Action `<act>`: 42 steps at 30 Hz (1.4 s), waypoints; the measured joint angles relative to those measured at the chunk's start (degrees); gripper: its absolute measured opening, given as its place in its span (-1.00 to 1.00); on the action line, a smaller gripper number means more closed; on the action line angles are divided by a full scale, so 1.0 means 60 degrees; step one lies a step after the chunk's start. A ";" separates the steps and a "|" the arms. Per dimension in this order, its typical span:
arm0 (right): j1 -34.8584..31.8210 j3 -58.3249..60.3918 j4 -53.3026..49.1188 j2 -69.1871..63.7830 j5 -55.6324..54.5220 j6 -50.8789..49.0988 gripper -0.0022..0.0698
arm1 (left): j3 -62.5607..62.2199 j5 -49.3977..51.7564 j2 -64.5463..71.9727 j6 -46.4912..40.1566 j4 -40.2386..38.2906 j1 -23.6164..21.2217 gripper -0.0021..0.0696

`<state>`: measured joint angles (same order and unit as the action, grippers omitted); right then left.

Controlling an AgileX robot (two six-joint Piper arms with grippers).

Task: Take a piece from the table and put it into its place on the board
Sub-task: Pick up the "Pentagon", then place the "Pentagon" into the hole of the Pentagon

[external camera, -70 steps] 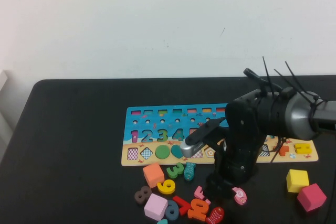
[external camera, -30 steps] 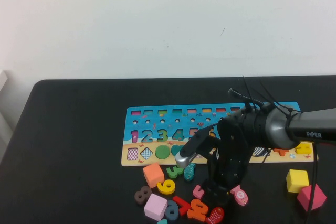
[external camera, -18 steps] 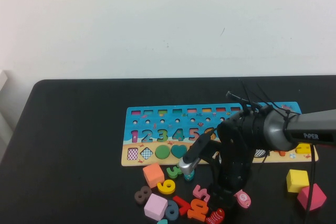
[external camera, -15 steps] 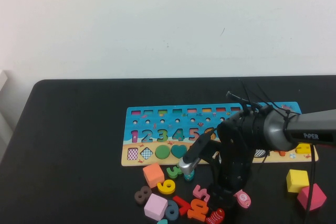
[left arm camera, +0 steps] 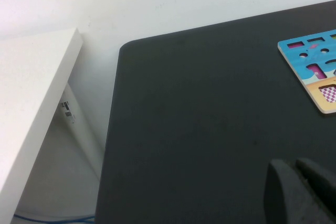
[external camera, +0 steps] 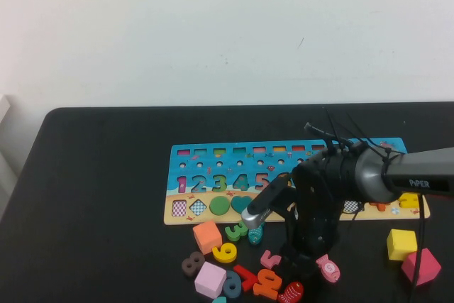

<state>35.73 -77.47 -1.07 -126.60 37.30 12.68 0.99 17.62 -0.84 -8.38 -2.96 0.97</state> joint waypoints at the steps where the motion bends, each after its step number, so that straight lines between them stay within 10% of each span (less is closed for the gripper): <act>1: 0.0000 -0.0076 -0.0019 0.0000 0.0150 0.0000 0.10 | 0.0000 0.0000 0.0000 0.0000 0.0000 0.0000 -0.95; 42: -0.0679 -0.6472 -0.0352 -0.2694 0.4254 -0.2756 0.10 | 0.0000 0.0000 0.0000 0.0000 -0.0014 0.0000 -0.95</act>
<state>31.65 -116.31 -3.18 -142.76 62.83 -3.86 0.99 17.62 -0.84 -8.38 -3.05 0.97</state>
